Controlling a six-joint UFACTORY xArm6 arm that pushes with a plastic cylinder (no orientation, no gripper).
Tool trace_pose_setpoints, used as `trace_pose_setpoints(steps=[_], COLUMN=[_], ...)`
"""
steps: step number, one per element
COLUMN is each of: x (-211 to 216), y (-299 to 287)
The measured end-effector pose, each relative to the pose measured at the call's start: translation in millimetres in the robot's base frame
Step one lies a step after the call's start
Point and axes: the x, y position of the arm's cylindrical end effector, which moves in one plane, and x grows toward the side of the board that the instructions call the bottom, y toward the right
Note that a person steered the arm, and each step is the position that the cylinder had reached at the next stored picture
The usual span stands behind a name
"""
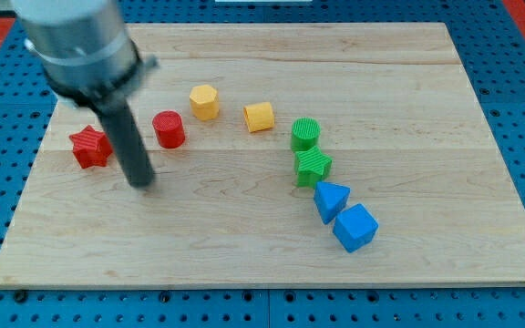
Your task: Point at the yellow hexagon
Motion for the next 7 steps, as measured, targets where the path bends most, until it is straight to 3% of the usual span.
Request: trace_pose_setpoints(steps=[1, 2, 4, 5, 7], x=[49.2, 53.2, 51.2, 36.6, 25.6], y=[14.6, 13.9, 21.8, 79.9, 109.5])
